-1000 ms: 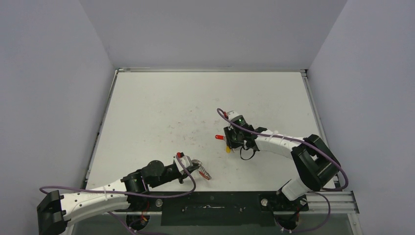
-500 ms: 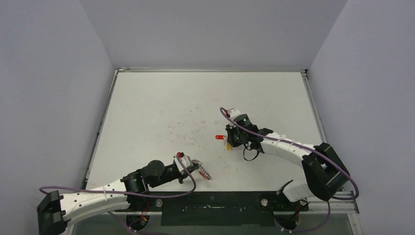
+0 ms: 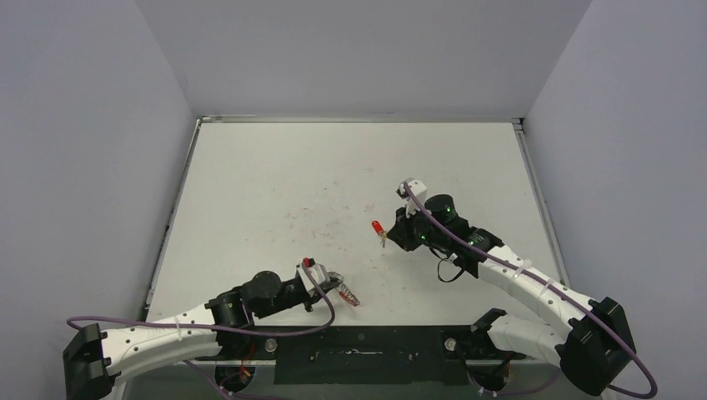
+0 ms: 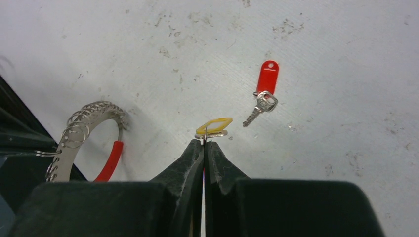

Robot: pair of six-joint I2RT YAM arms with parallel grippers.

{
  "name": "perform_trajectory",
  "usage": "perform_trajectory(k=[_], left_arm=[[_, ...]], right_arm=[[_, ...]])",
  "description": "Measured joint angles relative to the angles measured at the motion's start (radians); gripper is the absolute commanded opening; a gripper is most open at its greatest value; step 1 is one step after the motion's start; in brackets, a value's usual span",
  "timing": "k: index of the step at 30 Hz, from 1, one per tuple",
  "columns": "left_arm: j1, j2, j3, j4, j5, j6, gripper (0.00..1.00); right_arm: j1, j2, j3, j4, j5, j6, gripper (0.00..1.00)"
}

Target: Put the keys on the keyring

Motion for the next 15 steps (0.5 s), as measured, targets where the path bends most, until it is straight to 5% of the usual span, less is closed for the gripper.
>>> perform_trajectory(k=[15], left_arm=[[0.0,0.095,0.014,0.068,0.021,0.034,0.0]], right_arm=[[0.137,-0.018,0.003,-0.069,-0.253,-0.119,0.0]])
